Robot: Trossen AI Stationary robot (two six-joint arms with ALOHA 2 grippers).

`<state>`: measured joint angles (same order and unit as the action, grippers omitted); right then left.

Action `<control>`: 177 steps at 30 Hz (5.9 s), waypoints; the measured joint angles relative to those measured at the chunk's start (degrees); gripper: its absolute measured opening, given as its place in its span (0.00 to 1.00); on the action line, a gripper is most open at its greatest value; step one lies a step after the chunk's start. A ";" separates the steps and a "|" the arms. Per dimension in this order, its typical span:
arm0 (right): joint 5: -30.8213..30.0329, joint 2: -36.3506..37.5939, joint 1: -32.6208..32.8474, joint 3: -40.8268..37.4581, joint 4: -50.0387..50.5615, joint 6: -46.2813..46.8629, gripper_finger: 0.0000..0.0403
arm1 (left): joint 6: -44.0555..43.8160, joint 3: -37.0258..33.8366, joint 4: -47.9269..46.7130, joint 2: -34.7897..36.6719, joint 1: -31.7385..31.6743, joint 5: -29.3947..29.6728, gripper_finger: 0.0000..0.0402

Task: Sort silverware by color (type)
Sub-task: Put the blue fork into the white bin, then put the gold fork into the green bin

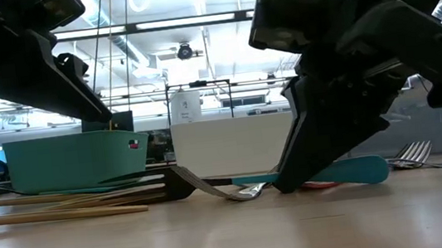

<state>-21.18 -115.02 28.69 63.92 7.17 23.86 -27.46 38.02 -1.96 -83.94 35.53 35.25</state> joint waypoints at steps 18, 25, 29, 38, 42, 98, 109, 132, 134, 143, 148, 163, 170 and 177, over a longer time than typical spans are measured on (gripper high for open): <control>-9.64 1.75 0.74 -0.31 1.54 -0.67 0.03 | -0.43 0.00 0.65 0.00 -0.11 0.40 0.40; -16.81 2.20 1.88 -0.26 0.76 -1.75 0.03 | -0.44 0.00 1.21 0.00 -0.11 0.47 0.40; -17.28 2.32 1.92 -0.24 0.86 -1.65 0.03 | -0.42 0.00 1.27 0.00 -0.11 0.48 0.40; -19.69 4.84 1.53 -0.21 5.54 -0.55 0.03 | 3.85 2.86 1.45 0.07 -0.07 0.58 0.40; -22.13 6.12 1.40 -0.17 7.05 -1.40 0.03 | 5.64 3.95 1.44 0.07 -0.07 0.70 0.40; 1.56 15.37 -31.93 -0.13 11.52 -20.43 0.03 | 16.17 4.04 -21.52 14.32 -9.23 11.53 0.40; 20.44 15.38 -43.45 -0.13 13.73 -19.95 0.03 | 26.23 4.02 -25.80 14.75 -25.56 9.69 0.40; 20.64 15.37 -41.56 -0.15 16.52 -19.12 0.32 | 16.51 2.00 -18.84 14.73 -19.76 -3.72 0.40; 19.64 15.37 -40.69 -0.15 16.92 -18.67 0.34 | 14.72 1.92 -18.95 14.71 -17.77 -3.72 0.40; 18.30 15.38 -37.95 -0.15 15.50 -11.84 0.35 | 8.61 1.92 -18.82 14.71 -9.90 -2.40 0.40; 14.70 17.42 -38.03 2.71 17.51 -11.63 0.34 | 8.46 1.92 -18.53 14.71 -7.78 -1.56 0.40; 8.57 19.48 -23.02 4.09 8.66 -9.85 0.34 | 3.55 1.95 -18.21 14.69 -6.93 -6.14 0.40; 4.21 16.95 -15.53 4.07 3.22 -9.78 0.34 | 2.53 1.95 -18.32 14.69 -6.97 -7.42 0.40; 2.04 15.08 -11.93 4.00 2.54 -7.29 0.34 | 0.66 1.95 -18.47 14.69 -6.97 -10.87 0.40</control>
<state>-19.14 -99.94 16.76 67.92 9.71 16.56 -26.80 39.97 -20.43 -69.25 28.56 24.38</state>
